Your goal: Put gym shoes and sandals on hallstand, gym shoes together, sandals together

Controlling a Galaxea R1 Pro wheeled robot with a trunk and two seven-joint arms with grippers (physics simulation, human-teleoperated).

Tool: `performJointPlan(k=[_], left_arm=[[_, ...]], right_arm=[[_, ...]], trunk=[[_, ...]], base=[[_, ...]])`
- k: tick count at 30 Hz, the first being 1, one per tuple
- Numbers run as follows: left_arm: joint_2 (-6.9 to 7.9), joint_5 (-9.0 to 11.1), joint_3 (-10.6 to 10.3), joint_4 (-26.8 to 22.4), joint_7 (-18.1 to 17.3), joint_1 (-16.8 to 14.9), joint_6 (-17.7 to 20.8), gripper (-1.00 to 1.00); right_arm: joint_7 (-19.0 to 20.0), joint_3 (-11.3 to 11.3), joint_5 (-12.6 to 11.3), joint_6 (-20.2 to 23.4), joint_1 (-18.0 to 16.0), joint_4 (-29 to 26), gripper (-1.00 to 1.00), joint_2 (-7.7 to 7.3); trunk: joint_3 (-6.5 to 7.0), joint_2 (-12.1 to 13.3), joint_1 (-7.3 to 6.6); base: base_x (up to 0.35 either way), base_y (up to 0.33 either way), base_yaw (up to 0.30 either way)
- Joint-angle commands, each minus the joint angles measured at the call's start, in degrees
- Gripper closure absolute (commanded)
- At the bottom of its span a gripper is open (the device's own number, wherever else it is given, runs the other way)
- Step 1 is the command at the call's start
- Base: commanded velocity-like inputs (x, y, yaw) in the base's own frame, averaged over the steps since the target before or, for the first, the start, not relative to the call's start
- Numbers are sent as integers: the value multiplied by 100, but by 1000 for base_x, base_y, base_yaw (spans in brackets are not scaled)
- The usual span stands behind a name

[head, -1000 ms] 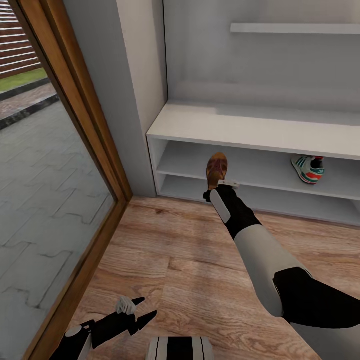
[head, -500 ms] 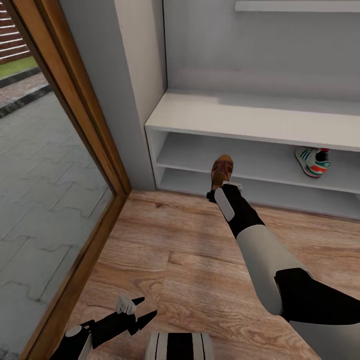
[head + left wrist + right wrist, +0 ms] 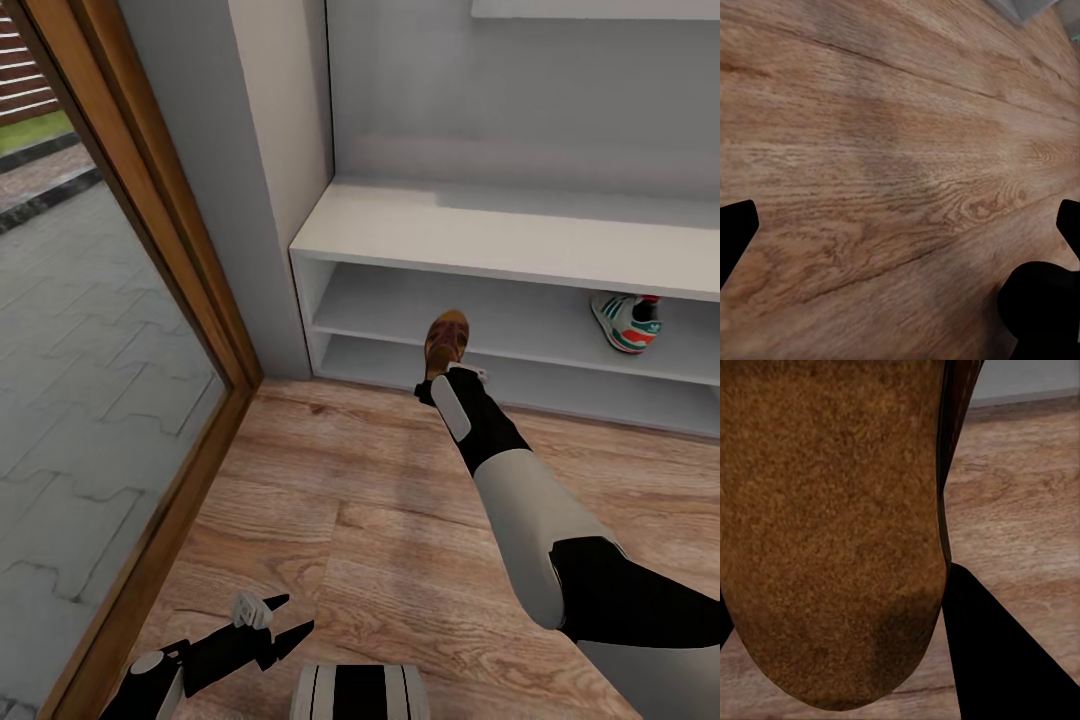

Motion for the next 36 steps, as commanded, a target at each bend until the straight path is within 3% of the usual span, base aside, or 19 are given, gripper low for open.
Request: performJointPlan(k=[1,29,36], left_arm=[[-5,-52,26,-5,-28,-3,-20,-100],[-5,-49,26,3,-27,-3,-20,-100],[-5,-50,26,3,-28,-3,-20,-100]], right_arm=[[-67,9,-64,7,-2,-7,100,0],[-69,9,-64,7,-2,-16,100,0],[-69,9,-64,7,-2,-16,100,0]], trunk=[[-4,-2,-1],[-4,-2,-1],[-4,-2,-1]], base=[[0,0,0],[123,-1,0],[260,-63,0]])
